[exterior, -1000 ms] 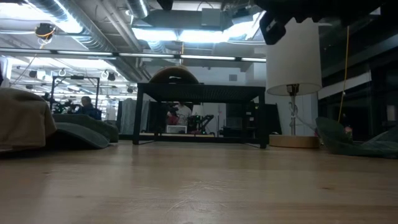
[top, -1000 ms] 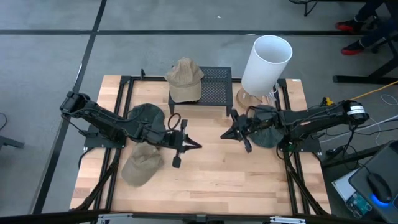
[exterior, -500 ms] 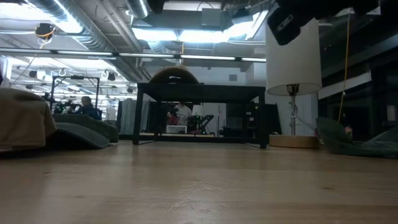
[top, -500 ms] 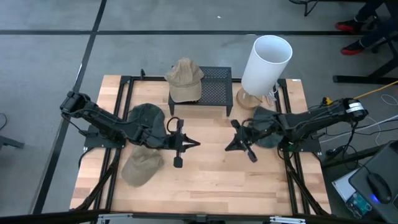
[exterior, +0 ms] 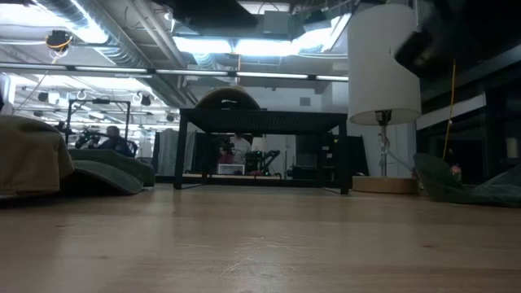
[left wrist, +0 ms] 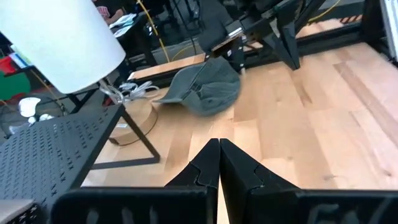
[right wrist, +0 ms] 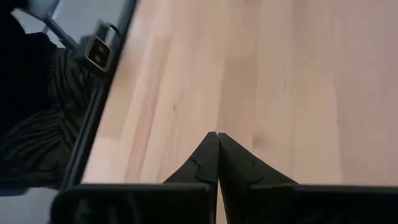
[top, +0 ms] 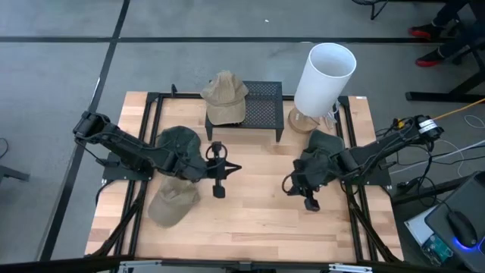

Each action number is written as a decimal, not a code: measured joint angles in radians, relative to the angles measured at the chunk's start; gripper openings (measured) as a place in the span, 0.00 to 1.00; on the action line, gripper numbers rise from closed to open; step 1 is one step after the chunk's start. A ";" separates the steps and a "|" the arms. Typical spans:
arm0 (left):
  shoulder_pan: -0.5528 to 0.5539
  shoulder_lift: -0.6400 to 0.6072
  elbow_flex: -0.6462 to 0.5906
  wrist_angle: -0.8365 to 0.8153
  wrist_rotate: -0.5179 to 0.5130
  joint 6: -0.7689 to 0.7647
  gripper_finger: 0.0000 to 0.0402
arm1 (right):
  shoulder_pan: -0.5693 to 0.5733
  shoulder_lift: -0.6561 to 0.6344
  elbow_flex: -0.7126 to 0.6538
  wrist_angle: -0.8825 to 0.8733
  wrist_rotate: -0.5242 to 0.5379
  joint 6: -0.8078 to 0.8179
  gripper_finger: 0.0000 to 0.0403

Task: Pick & Place hat
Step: Put the right dark green cap on the shelf

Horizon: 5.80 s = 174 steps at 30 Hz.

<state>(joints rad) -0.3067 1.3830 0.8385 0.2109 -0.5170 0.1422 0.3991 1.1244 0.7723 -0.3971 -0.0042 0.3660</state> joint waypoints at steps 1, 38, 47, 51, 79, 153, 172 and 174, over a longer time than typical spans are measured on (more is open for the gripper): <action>0.004 0.000 0.000 -0.007 0.000 0.002 0.01 | 0.003 0.000 0.000 -0.032 -0.010 0.046 0.02; 0.116 0.000 0.000 -0.058 0.125 -0.060 0.01 | -0.004 0.222 -0.009 -0.596 0.088 0.303 0.46; 0.088 0.000 0.000 -0.058 0.119 -0.069 0.01 | -0.004 0.358 -0.010 -0.685 0.144 0.281 0.48; 0.078 0.000 0.000 -0.058 0.119 -0.069 0.01 | -0.004 0.392 -0.010 -0.656 0.145 0.284 0.48; 0.067 0.000 0.000 -0.141 0.118 -0.159 0.00 | -0.147 0.497 -0.011 -0.641 0.220 0.304 0.18; 0.051 0.000 0.000 -0.113 0.284 -0.156 0.00 | -0.269 0.332 0.041 0.382 -0.784 0.077 0.02; 0.051 0.000 0.000 -0.110 0.284 -0.157 0.01 | -0.369 0.332 -0.018 0.362 -0.935 0.142 0.35; 0.051 0.000 0.000 -0.110 0.284 -0.158 0.01 | -0.400 0.332 -0.017 0.338 -0.958 0.141 0.37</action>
<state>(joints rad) -0.2554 1.3834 0.8386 0.1008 -0.2334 -0.0160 -0.0006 1.4563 0.7551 -0.0588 -0.9619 0.5073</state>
